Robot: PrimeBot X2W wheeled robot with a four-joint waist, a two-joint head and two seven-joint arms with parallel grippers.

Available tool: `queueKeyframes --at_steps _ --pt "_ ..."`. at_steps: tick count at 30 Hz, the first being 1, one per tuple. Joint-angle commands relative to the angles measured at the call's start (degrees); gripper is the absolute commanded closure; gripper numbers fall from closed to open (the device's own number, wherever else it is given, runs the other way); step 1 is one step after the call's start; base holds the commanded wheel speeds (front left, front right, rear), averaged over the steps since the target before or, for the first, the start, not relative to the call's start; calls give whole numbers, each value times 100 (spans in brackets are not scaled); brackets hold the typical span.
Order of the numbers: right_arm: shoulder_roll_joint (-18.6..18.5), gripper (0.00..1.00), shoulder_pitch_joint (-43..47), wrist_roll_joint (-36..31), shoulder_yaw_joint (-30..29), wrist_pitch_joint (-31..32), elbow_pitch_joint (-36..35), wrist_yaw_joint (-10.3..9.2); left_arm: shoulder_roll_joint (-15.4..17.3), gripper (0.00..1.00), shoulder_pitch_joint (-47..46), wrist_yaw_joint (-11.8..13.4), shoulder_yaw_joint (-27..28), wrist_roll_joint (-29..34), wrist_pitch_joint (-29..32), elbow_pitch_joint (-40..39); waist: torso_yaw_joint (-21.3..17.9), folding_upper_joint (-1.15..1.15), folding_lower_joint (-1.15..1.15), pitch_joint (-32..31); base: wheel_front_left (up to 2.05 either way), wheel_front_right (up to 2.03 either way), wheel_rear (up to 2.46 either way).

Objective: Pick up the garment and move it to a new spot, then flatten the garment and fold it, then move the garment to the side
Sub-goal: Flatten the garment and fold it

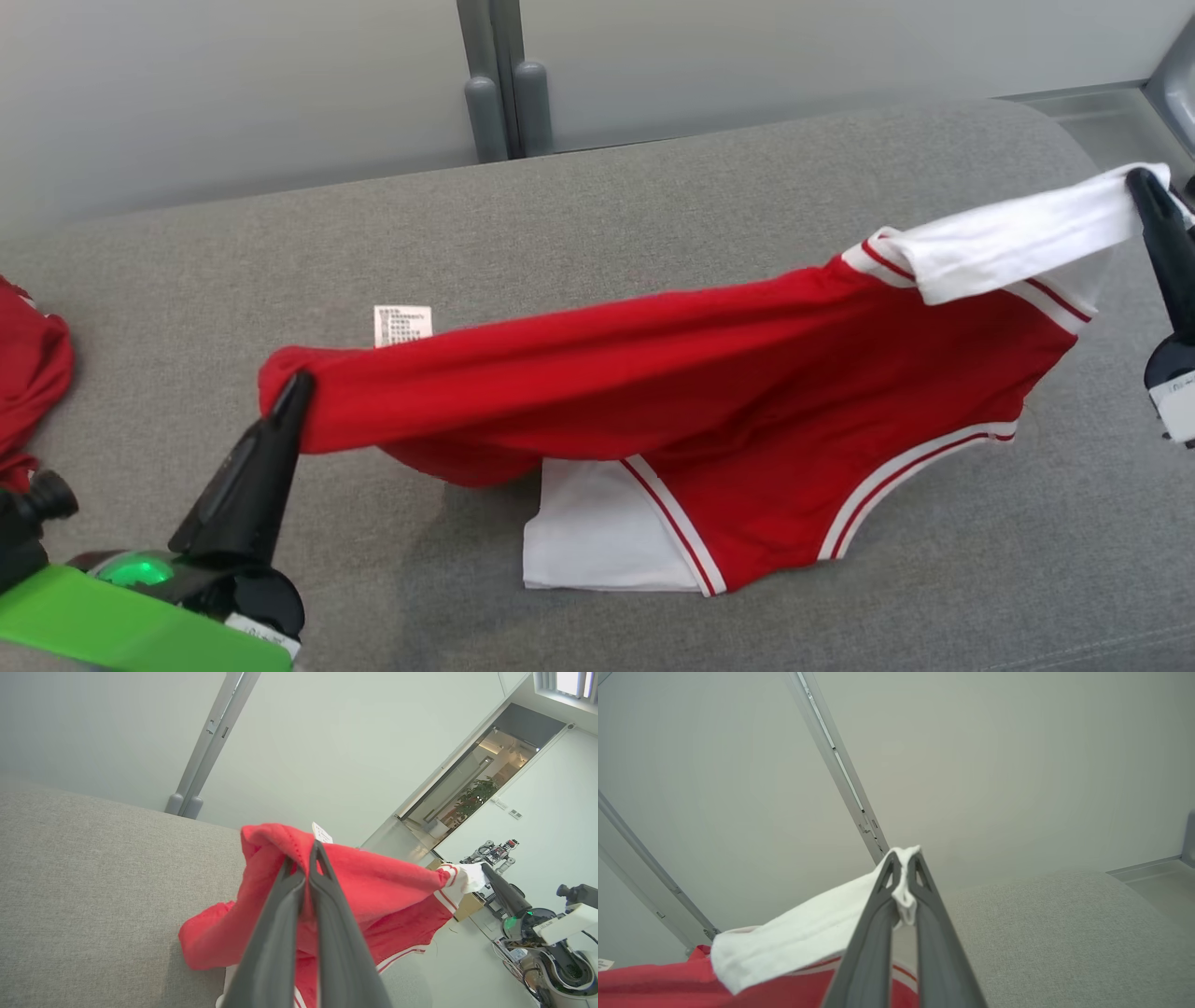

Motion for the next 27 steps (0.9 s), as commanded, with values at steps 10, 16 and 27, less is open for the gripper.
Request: queueKeyframes --at_steps 10,16,27 --pt "-158 100 -1252 -383 380 163 600 -3 172 100 -1554 230 321 67 -29 845 -30 0 0 288 0 0 0" --pt "-169 100 -2233 -727 1118 -615 1570 -2 116 100 -2881 130 43 676 -705 2064 45 0 0 414 0 0 0" --pt "-350 100 -1792 -533 2301 -2152 2745 -2 -72 100 -2370 -350 -367 1268 -2645 3413 51 0 0 478 0 0 0"
